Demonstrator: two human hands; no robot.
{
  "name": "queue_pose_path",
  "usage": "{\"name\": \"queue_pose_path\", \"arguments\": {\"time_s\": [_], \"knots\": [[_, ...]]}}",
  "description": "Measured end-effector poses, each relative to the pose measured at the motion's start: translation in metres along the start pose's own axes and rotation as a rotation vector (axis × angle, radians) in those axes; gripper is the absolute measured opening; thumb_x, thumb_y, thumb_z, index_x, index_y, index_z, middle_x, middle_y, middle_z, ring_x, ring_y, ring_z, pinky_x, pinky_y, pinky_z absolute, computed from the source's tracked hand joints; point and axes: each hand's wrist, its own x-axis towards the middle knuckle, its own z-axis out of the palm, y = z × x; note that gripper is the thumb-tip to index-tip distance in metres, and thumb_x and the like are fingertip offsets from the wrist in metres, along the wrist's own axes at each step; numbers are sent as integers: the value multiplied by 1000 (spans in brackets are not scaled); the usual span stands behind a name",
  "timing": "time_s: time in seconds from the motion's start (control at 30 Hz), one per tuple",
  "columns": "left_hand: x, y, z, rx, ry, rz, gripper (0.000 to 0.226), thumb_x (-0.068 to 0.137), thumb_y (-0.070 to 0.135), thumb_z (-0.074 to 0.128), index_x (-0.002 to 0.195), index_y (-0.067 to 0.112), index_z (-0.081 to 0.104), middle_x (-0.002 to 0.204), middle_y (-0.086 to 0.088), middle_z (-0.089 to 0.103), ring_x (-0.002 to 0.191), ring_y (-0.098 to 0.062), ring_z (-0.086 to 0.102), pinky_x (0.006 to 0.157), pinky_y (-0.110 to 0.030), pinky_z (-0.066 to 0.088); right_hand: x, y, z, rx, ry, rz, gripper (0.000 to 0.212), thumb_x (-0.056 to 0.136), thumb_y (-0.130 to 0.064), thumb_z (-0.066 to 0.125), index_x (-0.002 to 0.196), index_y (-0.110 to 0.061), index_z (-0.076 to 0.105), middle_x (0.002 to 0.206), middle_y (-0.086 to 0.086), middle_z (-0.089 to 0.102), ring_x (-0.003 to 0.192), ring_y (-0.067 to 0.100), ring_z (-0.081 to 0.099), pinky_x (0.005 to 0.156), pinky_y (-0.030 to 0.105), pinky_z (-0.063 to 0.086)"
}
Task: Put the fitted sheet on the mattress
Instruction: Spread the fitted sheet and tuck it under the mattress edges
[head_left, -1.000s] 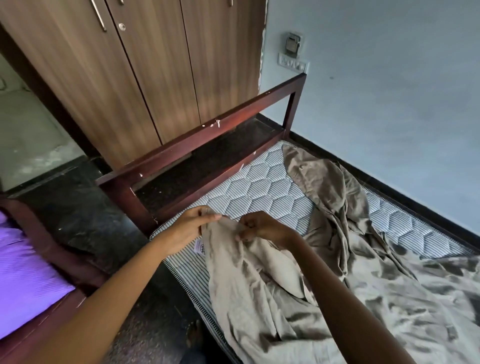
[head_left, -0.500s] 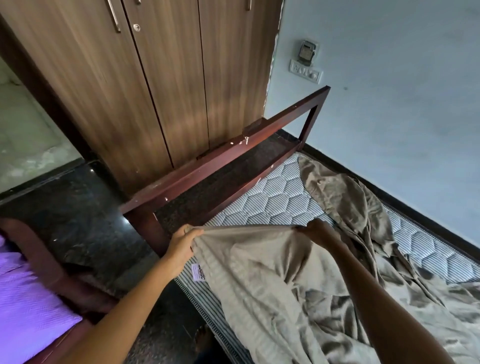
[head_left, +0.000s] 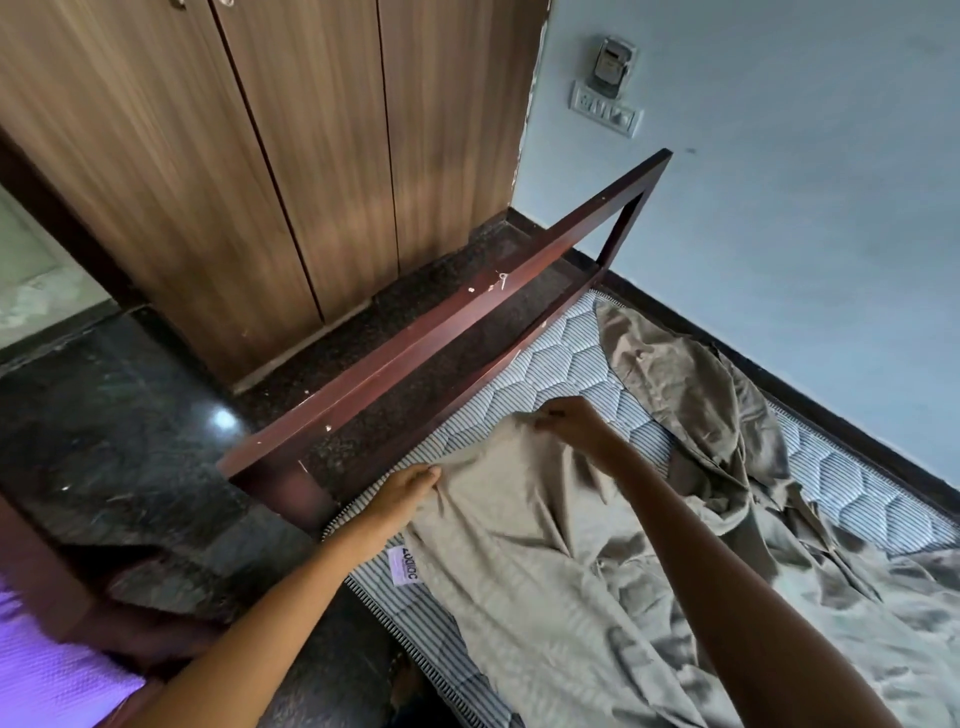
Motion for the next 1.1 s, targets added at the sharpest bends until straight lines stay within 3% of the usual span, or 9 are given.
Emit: {"name": "queue_pose_path", "arguments": {"time_s": [0.1, 0.2, 0.27, 0.43, 0.6, 0.77, 0.93, 1.0, 1.1], "knots": [[7, 4, 17, -327, 63, -22, 21, 99, 27, 41, 105, 19, 60, 105, 4, 64, 97, -11, 60, 84, -12, 44, -7, -3, 14, 66, -212, -32, 12, 79, 2, 69, 78, 14, 67, 61, 7, 56, 51, -7, 46, 56, 12, 34], [18, 8, 34, -402, 30, 21, 50, 73, 55, 68, 104, 16, 64, 104, 0, 67, 100, -16, 63, 93, -24, 45, -7, -17, 28, -45, -367, -157, 17, 81, -3, 69, 92, 10, 70, 86, 24, 69, 65, 8, 63, 66, 16, 39], [22, 13, 44, -386, -7, 61, 74, 49, 54, 85, 103, 7, 64, 100, -7, 69, 101, -23, 64, 89, -29, 49, -3, -23, 30, -73, -407, -214, 15, 82, -3, 67, 94, 5, 70, 93, 19, 70, 72, 9, 59, 70, 14, 41], [31, 20, 55, -359, 12, 94, 28, 79, -3, 66, 103, 2, 52, 97, -17, 54, 89, -23, 57, 69, -15, 50, 1, -8, 15, 92, -519, -54, 19, 77, -2, 72, 87, -12, 59, 77, 0, 59, 70, 7, 53, 63, 18, 42], [28, 18, 50, -266, 185, 29, 23, 93, 14, 53, 111, 7, 66, 105, -3, 66, 94, -14, 62, 79, -15, 51, 11, 33, 3, -325, -611, 2, 13, 79, -17, 74, 81, -5, 68, 76, 2, 61, 74, 8, 52, 65, 20, 37], [27, 15, 59, -221, 310, 13, 25, 98, 12, 44, 115, 7, 61, 105, -9, 63, 102, -22, 59, 81, -25, 47, 23, 25, 3, -138, -431, -54, 30, 83, -8, 69, 58, -11, 52, 54, -4, 40, 49, 4, 35, 47, 16, 28], [37, 18, 71, -293, 266, 51, 17, 97, 18, 48, 101, 13, 64, 92, 5, 66, 90, -9, 60, 72, -10, 45, 37, -6, 23, -14, -522, -193, 14, 74, -3, 74, 75, -11, 63, 71, 4, 59, 64, 8, 56, 63, 21, 43], [42, 14, 68, -276, 205, 68, 24, 90, 27, 58, 106, 12, 67, 98, 5, 70, 94, -6, 64, 81, -14, 46, 45, -8, 26, 20, -516, -220, 22, 71, -4, 77, 77, -14, 59, 75, 4, 59, 70, 13, 55, 66, 25, 44], [50, -2, 62, -204, 220, 33, 29, 75, 20, 77, 100, 6, 70, 94, -3, 72, 86, -11, 66, 79, -20, 47, 59, 4, 25, -119, -618, -210, 18, 73, 4, 73, 87, -3, 64, 79, 7, 60, 67, 7, 52, 61, 12, 40]]}}
